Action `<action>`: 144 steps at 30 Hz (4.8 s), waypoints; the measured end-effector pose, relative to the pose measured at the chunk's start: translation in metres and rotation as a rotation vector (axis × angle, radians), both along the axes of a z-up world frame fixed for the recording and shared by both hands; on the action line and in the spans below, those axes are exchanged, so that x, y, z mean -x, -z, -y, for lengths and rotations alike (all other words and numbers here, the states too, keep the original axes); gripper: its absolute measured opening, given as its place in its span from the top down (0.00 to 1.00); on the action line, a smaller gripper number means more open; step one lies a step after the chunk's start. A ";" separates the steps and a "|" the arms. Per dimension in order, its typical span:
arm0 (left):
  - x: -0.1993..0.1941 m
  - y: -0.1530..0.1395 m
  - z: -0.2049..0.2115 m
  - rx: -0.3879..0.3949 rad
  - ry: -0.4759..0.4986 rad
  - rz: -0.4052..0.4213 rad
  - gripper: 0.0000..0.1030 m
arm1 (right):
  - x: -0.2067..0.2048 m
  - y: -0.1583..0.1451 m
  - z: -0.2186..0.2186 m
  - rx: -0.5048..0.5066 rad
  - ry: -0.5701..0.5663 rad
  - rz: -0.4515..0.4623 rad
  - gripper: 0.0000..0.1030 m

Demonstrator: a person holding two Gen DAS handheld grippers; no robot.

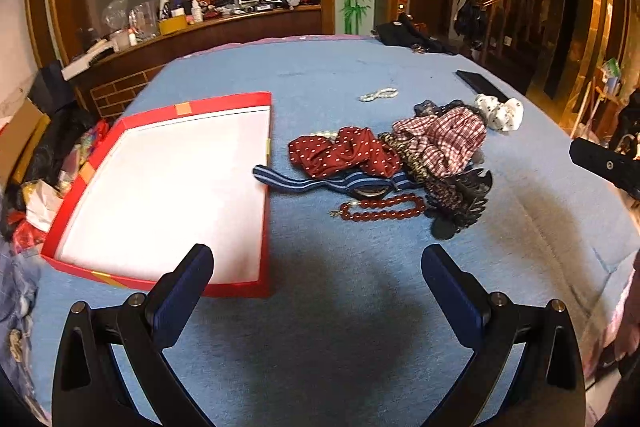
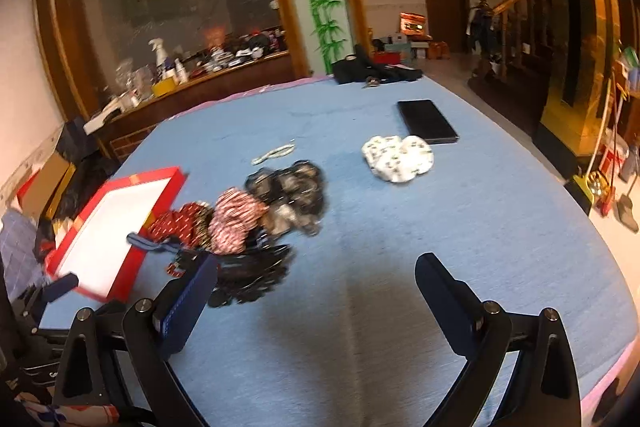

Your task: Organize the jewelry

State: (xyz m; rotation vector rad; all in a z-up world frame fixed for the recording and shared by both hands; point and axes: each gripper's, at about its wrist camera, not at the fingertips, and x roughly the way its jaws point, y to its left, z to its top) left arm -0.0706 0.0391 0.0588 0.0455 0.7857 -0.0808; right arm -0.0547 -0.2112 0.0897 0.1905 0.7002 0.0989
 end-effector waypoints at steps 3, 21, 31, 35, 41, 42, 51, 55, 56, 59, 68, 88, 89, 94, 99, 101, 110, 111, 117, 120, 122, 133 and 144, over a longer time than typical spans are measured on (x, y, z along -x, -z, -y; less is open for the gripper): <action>-0.005 -0.004 0.002 0.027 0.031 -0.002 0.00 | -0.002 0.000 0.015 -0.019 0.032 -0.003 0.02; -0.129 0.005 0.107 0.053 0.283 -0.126 0.23 | 0.000 0.011 0.053 -0.066 0.083 -0.018 0.02; -0.137 0.008 0.086 0.190 0.296 -0.132 0.85 | -0.025 0.001 0.066 -0.062 0.101 -0.030 0.02; -0.115 -0.020 0.068 0.213 0.316 -0.008 0.85 | -0.064 -0.003 0.065 -0.062 0.104 -0.069 0.02; -0.100 -0.038 0.039 0.198 0.264 0.126 0.85 | -0.142 0.013 0.068 -0.042 0.177 -0.168 0.02; -0.100 -0.036 0.035 0.197 0.253 0.134 0.85 | -0.154 0.018 0.068 -0.041 0.185 -0.187 0.02; -0.110 -0.027 0.020 0.158 0.176 0.119 0.85 | -0.196 0.065 0.048 0.063 0.214 -0.263 0.74; -0.115 -0.023 0.017 0.152 0.150 0.112 0.85 | -0.171 0.036 0.049 0.018 0.184 -0.060 0.80; -0.115 -0.023 0.016 0.148 0.144 0.115 0.85 | -0.161 0.024 0.043 0.043 0.172 0.018 0.80; -0.116 -0.023 0.015 0.135 0.124 0.126 0.85 | -0.133 -0.002 0.023 0.070 0.100 0.199 0.80; -0.117 -0.020 0.014 0.115 0.105 0.121 0.85 | -0.123 -0.005 -0.019 0.068 -0.089 0.232 0.80; -0.106 -0.046 -0.031 0.095 0.011 0.191 0.85 | -0.097 -0.031 -0.078 0.003 -0.173 0.221 0.80; -0.106 -0.048 -0.038 0.091 -0.002 0.197 0.85 | -0.095 -0.033 -0.086 0.000 -0.189 0.217 0.80; -0.113 -0.049 -0.076 0.068 -0.070 0.193 0.85 | -0.098 -0.037 -0.124 -0.013 -0.264 0.180 0.79; -0.124 -0.044 -0.128 0.072 -0.160 0.159 0.85 | -0.101 -0.034 -0.171 -0.022 -0.344 0.140 0.79; -0.127 -0.042 -0.148 0.064 -0.195 0.148 0.85 | -0.101 -0.032 -0.190 -0.024 -0.372 0.131 0.79; -0.143 -0.028 -0.218 0.088 -0.320 0.080 0.85 | -0.115 -0.019 -0.269 -0.034 -0.484 0.057 0.79; -0.145 -0.027 -0.222 0.093 -0.326 0.075 0.85 | -0.117 -0.018 -0.274 -0.034 -0.487 0.051 0.79; -0.156 -0.014 -0.232 0.109 -0.340 0.025 0.85 | -0.139 -0.005 -0.300 -0.004 -0.495 0.015 0.79; -0.159 -0.010 -0.231 0.105 -0.337 0.011 0.85 | -0.150 0.004 -0.308 0.001 -0.493 -0.011 0.78; -0.160 -0.008 -0.229 0.103 -0.336 0.008 0.85 | -0.157 0.011 -0.311 -0.001 -0.490 -0.031 0.78; -0.168 0.005 -0.222 0.084 -0.331 -0.051 0.85 | -0.185 0.041 -0.326 0.020 -0.466 -0.111 0.76; -0.165 0.020 -0.214 0.070 -0.357 -0.132 0.82 | -0.197 0.047 -0.328 0.028 -0.462 -0.167 0.75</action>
